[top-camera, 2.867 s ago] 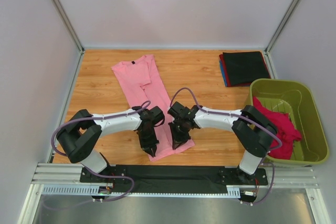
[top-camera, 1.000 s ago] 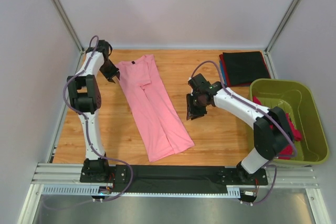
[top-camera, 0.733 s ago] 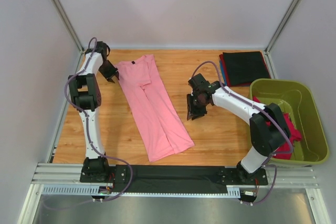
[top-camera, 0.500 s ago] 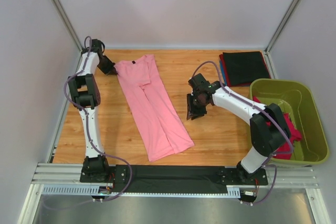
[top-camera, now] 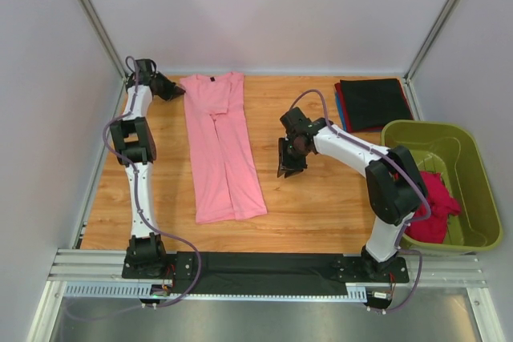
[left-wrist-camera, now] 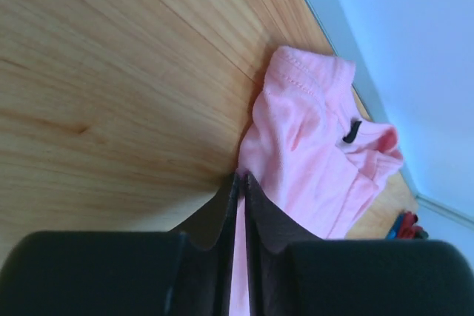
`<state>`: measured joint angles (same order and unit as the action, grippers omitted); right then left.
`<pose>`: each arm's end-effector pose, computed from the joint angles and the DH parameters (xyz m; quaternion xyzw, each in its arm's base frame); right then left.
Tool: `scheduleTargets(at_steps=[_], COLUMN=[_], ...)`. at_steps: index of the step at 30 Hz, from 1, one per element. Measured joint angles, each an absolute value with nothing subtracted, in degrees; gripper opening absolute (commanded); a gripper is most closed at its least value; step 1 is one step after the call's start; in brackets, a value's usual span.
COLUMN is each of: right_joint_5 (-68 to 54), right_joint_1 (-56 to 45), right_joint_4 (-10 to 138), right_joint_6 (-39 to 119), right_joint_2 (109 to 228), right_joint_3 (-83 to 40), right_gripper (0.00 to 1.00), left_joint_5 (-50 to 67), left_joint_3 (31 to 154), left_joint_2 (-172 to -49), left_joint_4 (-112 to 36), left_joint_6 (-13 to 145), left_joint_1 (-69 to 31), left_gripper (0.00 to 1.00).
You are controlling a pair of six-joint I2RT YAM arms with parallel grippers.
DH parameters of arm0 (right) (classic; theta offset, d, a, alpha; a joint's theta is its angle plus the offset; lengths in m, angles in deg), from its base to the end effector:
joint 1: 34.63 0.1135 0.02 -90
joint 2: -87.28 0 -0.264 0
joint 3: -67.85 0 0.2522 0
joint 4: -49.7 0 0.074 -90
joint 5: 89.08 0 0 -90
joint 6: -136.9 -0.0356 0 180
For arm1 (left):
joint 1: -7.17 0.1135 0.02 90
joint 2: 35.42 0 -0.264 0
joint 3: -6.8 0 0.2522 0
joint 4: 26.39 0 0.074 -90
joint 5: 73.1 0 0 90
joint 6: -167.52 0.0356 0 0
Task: Fold and stack the t-shirts
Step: Fold the tshirt
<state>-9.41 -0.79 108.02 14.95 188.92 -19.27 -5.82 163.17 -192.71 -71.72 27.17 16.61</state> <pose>0.2868 0.2000 0.2047 -0.0297 0.9844 0.1554 0.0764 0.5839 0.0831 0.1342 -0.3898 0.8253 -0.2989 0.2784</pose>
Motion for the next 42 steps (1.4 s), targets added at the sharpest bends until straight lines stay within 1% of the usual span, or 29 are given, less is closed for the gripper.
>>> scheduleTargets(at_steps=[2,3,4,6,7,11,14,17,20,23,25,28,31,40,42], right_joint_5=[-10.4,-11.0,-11.8,-13.5,-14.3,-17.7,-19.8,-20.5,-21.2,-22.4,-22.9,-24.0,-24.7,-25.3,-25.7], right_joint_1=[-0.8,-0.8,-0.8,-0.8,-0.8,-0.8,-0.5,0.6,1.6,2.1,2.3,2.9,3.8,5.8,6.1], right_joint_4=[107.2,107.0,106.8,106.3,105.9,102.9,101.5,101.3,100.9,99.1,98.4,97.0,95.6,92.9,92.7], right_joint_6=[14.6,14.4,14.2,13.9,13.8,12.7,11.9,11.7,11.6,11.0,10.7,10.4,10.2,9.7,9.4], right_joint_2=[190.4,190.9,191.4,192.0,192.1,192.1,192.0,191.6,190.6,188.9,188.4,188.4,188.4,188.7,189.5], right_joint_3=[-19.6,-19.6,-19.6,-19.6,-19.6,-17.8,-15.0,-12.0,-9.2,-5.7,-4.0,-2.5,-2.2,-2.2,-2.7], right_gripper=[0.32,0.33,0.34,0.37,0.41,0.44,0.43,0.41,0.41,0.41,0.41,0.41,0.41,0.41,0.41], left_joint_5=[-8.2,-9.1,-9.8,-10.1,-9.3,-3.3,0.7,2.6,3.1,-0.1,-2.5,-5.1,-5.2,-2.0,-2.1], left_joint_3=[162.6,161.1,158.2,150.5,145.5,136.0,127.7,115.8,103.5,86.0,75.4,66.3,61.4,59.2,57.9], left_joint_2=[-193.0,-192.4,-191.0,-186.0,-182.2,-172.6,-163.3,-150.9,-138.2,-124.5,-117.4,-113.7,-112.5,-110.3,-110.8], left_joint_4=[-69.8,-68.5,-67.0,-66.8,-68.0,-77.3,-84.2,-88.4,-91.3,-89.5,-89.2,-88.4,-87.9,-86.6,-85.2], left_joint_6=[26.1,26.0,26.0,26.9,28.2,32.9,36.1,39.4,41.8,41.7,40.5,37.8,35.0,32.9,32.9], left_joint_1=[16.8,17.0,17.1,17.4,17.5,17.9,18.0,17.3,13.9,8.0,2.9,-2.6,-5.4,-5.7,-5.7], left_gripper=[0.27,0.34,0.37,0.47,0.47,0.47,0.48,0.50,0.52,0.54,0.54,0.54,0.54,0.55,0.53])
